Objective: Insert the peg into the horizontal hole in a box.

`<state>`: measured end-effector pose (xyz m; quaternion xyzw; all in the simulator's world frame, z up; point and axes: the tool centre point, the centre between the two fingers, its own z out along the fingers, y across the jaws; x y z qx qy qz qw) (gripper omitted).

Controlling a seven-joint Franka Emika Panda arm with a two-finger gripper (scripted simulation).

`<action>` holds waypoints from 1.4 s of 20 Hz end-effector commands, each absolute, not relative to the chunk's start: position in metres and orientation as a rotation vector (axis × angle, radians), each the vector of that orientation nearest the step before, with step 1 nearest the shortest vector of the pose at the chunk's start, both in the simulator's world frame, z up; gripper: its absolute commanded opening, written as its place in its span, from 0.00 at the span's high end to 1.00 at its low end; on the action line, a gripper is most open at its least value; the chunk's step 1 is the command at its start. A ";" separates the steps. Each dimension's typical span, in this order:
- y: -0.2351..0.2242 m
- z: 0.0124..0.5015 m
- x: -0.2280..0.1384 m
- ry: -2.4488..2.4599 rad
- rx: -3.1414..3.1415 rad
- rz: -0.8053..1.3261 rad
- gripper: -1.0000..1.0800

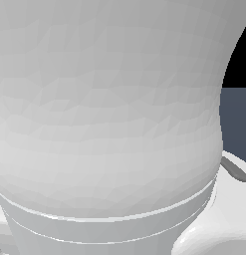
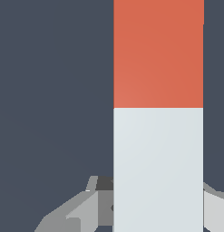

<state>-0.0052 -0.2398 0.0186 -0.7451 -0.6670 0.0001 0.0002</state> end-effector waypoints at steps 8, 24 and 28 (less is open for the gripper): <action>-0.236 0.019 -0.005 -2.097 -2.339 0.000 1.00; -0.084 0.054 -0.001 -2.179 -2.263 0.000 1.00; -0.028 0.067 -0.002 -2.208 -2.235 0.001 1.00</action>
